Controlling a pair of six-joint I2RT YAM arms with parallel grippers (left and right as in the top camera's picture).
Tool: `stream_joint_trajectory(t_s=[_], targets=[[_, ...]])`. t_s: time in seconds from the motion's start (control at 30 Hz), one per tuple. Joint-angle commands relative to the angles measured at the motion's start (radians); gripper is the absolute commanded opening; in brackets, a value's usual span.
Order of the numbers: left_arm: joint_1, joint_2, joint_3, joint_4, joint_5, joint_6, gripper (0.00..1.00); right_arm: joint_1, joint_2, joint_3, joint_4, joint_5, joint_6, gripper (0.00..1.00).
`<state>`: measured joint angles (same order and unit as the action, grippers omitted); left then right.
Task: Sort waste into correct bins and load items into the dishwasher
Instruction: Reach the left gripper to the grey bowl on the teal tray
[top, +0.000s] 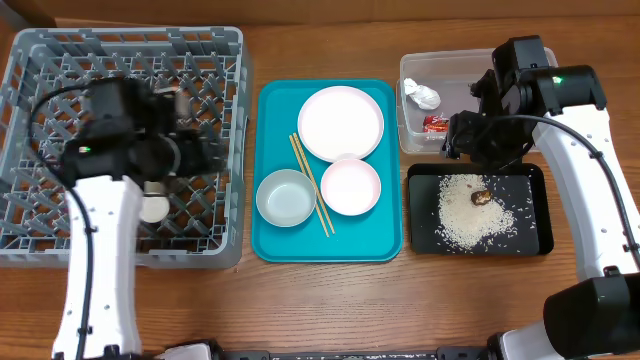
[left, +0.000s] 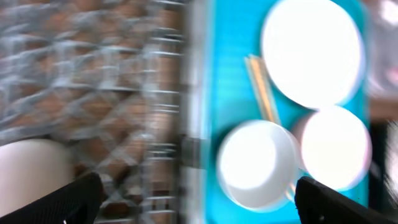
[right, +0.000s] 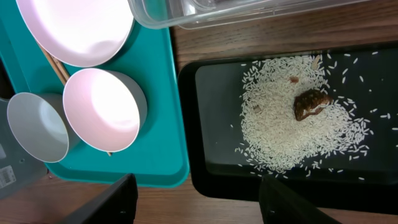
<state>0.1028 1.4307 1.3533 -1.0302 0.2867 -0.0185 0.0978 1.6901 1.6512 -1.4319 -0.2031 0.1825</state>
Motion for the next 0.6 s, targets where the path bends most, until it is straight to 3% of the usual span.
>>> stream_joint_trajectory(t_s=[0.0, 0.3, 0.57], targets=[[-0.121, -0.008, 0.019, -0.021, 0.037, 0.031, 1.00, -0.008, -0.029, 0.029, 0.003, 0.000, -0.001, 0.65], [-0.376, 0.101, 0.003, -0.021, 0.034, 0.045, 0.98, -0.008, -0.029, 0.029, -0.004, 0.001, -0.001, 0.66], [-0.530, 0.267, 0.003, -0.043, -0.131, 0.041, 0.88, -0.008, -0.029, 0.029, -0.004, 0.001, -0.001, 0.65]])
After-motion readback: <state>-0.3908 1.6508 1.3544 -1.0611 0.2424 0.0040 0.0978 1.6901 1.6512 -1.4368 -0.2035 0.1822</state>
